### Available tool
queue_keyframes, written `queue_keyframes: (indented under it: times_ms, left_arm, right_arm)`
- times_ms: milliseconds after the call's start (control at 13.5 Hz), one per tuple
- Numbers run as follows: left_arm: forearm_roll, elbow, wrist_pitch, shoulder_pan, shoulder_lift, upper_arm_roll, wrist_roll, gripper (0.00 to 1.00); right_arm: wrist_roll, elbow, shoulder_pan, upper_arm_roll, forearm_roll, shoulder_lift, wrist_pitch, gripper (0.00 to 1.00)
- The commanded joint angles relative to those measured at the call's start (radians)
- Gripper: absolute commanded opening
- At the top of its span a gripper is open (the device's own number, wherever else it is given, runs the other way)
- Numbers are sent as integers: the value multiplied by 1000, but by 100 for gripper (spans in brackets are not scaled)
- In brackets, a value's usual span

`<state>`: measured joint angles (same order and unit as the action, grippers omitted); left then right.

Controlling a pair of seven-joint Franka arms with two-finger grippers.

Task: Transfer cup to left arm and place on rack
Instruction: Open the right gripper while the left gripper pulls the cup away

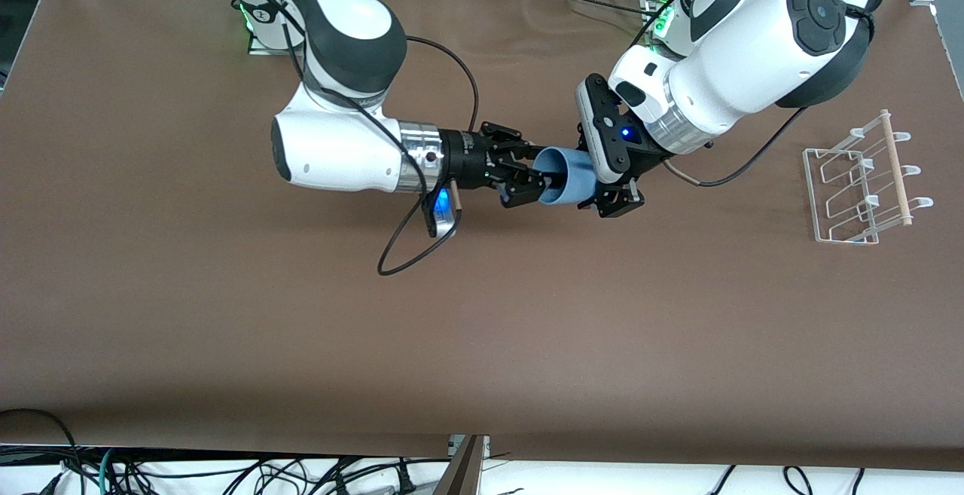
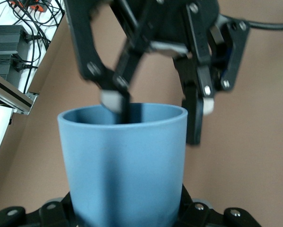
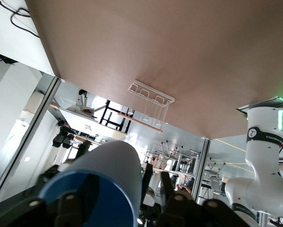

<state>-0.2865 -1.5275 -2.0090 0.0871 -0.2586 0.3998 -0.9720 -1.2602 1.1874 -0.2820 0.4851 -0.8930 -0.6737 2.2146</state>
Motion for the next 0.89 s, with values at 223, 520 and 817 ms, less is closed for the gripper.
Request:
queue_keyframes:
  times_ms: [223, 520, 817]
  left_arm:
    - [39, 6, 197, -107, 50, -73, -25, 0]
    - [304, 0, 338, -112, 59, -222, -96, 0]
    - [763, -115, 475, -138, 59, -231, -73, 0]
  right_arm:
    - [-4, -72, 114, 12, -20, -1, -180, 99]
    - [11, -88, 248, 10, -17, 51, -389, 99]
    - [155, -83, 394, 1, 57, 152, -625, 99]
